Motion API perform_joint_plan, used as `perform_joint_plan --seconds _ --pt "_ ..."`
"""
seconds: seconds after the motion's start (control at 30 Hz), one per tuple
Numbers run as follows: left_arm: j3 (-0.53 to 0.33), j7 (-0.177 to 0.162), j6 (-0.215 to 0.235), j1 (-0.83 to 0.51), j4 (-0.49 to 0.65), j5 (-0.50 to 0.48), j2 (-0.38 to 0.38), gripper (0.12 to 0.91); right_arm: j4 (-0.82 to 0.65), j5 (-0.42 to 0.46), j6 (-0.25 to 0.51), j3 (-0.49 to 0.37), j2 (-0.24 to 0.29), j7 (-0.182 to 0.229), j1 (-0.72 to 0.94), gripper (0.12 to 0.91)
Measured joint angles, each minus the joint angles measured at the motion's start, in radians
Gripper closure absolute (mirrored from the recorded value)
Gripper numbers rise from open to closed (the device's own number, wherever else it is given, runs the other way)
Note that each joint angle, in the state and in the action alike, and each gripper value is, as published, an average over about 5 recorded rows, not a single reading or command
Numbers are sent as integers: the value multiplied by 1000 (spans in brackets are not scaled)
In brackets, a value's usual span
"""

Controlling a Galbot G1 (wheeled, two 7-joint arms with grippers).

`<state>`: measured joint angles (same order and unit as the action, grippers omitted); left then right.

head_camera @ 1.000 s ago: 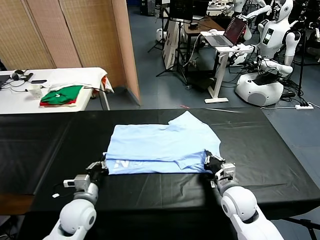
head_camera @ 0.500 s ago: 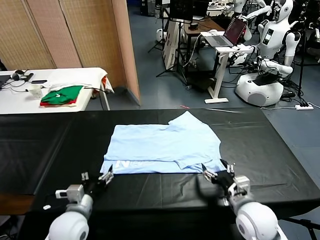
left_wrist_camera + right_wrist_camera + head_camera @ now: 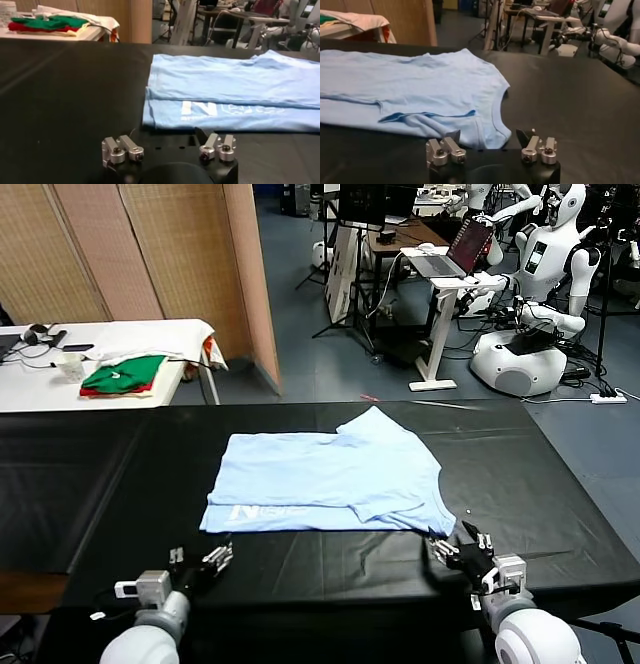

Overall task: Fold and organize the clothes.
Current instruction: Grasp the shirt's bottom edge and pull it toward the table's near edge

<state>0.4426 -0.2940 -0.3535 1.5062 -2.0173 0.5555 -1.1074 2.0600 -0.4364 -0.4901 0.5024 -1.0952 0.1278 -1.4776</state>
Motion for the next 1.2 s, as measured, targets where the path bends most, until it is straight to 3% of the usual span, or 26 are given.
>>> perform_joint_plan --seconds 0.13,0.3,0.4,0.5,0.77,1.0,1.1,1.2 --pt "-4 1 2 -12 14 4 -2 361 -9 3 0 -7 -2 -2 5 529" --pt "-9 1 3 -14 18 5 -3 645 -9 3 -1 -10 2 -3 5 801" --pt "-9 1 3 -8 11 7 -1 819 -6 -5 -4 -11 9 0 3 877" --pt "-9 -1 2 3 0 6 -2 887 8 -29 -17 -10 20 11 -7 885" --pt "13 -26 -5 59 -61 -6 1 886 94 -130 -76 19 91 59 -76 885" --pt "44 -28 -5 136 -126 -21 15 886 140 -137 -68 24 119 43 -101 881" --pt "48 -26 -4 156 -135 -27 15 886 133 -124 -67 15 113 33 -93 795" --pt "47 -25 -3 163 -136 -33 12 886 112 -106 -64 3 106 22 -78 616"
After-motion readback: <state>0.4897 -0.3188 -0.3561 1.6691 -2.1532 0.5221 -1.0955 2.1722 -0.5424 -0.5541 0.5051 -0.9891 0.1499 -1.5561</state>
